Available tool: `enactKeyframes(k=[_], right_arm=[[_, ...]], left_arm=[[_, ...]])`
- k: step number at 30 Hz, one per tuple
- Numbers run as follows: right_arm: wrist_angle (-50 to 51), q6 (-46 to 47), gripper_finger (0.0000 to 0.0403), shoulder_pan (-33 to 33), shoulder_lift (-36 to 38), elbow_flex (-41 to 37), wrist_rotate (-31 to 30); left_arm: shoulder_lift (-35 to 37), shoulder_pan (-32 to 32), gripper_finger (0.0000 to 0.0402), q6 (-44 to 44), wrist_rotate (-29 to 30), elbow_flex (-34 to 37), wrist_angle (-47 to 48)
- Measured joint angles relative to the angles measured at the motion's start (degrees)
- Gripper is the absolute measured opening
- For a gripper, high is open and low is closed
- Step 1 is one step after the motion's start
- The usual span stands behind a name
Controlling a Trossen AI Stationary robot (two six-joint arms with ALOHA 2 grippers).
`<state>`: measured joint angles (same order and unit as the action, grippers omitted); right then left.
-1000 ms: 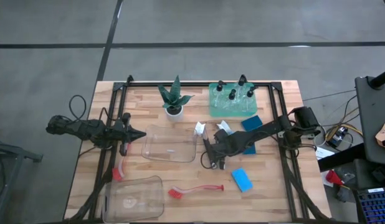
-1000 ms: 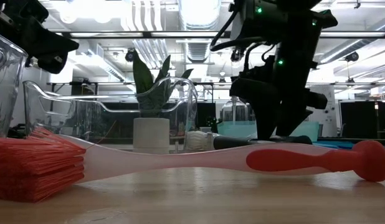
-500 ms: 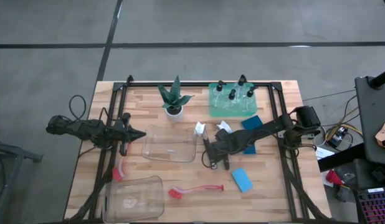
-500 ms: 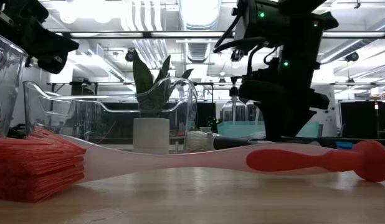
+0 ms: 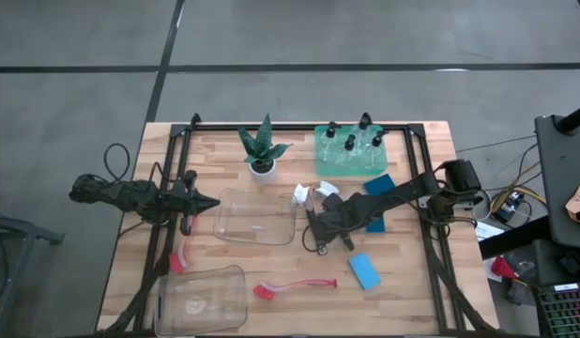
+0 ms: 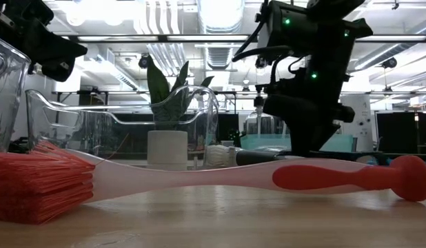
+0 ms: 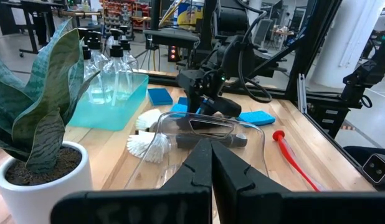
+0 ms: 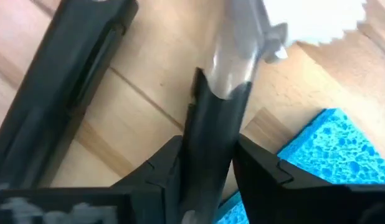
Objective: Pick & Place Kitchen Sink Supplies
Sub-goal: Put the black dish brush into the top transparent bin
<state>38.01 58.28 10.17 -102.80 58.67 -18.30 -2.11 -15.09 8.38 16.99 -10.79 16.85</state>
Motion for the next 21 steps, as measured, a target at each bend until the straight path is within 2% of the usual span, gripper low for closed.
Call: enactKeyframes(k=[5, 16, 21], right_arm=[[0.7, -2.3, 0.0099, 0.1, 2.8, -0.2, 0.8], [1.3, -4.8, 0.0096, 0.1, 12.8, -0.1, 0.3], [-0.3, -14.3, 0.0095, 0.6, 17.7, 0.4, 0.4]], left_arm=[[0.0, 0.0, 0.0, 0.0, 0.0, 0.0, 0.0], [0.0, 0.0, 0.0, 0.0, 0.0, 0.0, 0.0], [0.0, 0.0, 0.0, 0.0, 0.0, 0.0, 0.0]])
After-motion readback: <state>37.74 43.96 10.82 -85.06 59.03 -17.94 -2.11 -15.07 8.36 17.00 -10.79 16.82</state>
